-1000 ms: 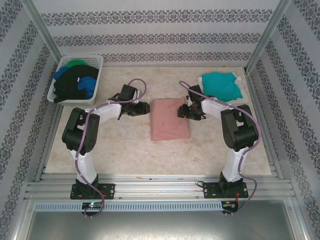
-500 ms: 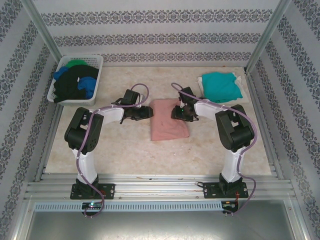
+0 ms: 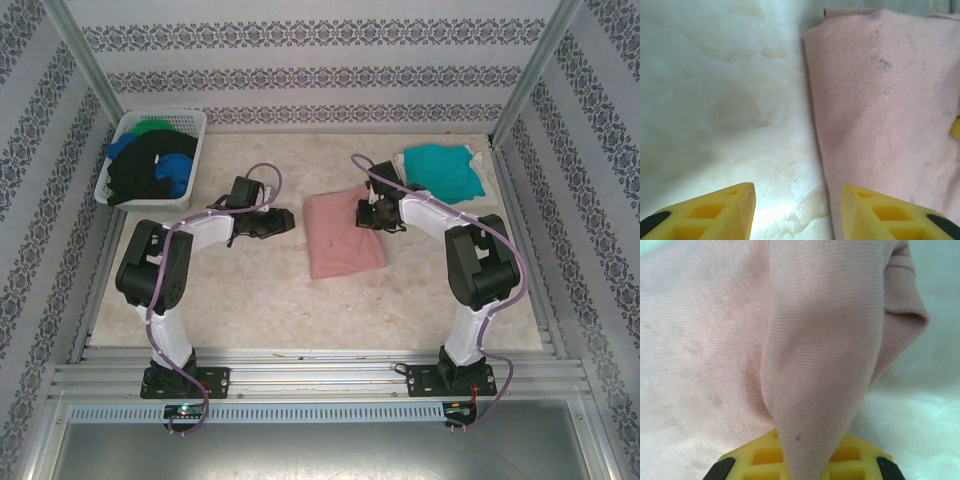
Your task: Fold and stack the t-shirts
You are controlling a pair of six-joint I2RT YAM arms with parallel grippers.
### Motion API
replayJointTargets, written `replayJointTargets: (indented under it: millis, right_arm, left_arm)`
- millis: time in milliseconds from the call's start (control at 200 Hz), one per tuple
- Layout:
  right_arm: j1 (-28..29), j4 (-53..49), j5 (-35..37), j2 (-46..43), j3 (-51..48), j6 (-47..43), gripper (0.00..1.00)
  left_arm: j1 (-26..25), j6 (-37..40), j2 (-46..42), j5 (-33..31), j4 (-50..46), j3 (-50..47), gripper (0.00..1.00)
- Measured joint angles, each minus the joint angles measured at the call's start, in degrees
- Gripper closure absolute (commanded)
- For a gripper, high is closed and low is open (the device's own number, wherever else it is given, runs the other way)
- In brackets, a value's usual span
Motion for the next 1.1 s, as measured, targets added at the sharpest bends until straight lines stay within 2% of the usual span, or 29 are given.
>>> replayJointTargets:
  millis: [365, 599, 869, 1099]
  right_arm:
    - [-0.31, -6.08, 7.56, -3.69, 7.37, -7.34, 1.00]
    - [-4.55, -10.32, 11.61, -3.54, 16.00, -11.26, 1.00]
    - [-11.19, -15.50, 10.88, 4.07, 34.58, -13.62, 1.00]
    - [-11.82, -21.05, 7.26, 9.53, 48.04, -14.40, 1.00]
  left_arm:
    - [4.26, 0.46, -4.28, 0.20, -0.02, -3.39, 0.52]
    - [4.79, 0.46, -4.28, 0.39, 0.00, -3.78, 0.52]
    - [5.95, 0.61, -4.98, 0.44, -0.02, -5.46, 0.52]
    - [7.26, 0.66, -5.49, 0.39, -0.04, -7.17, 0.52]
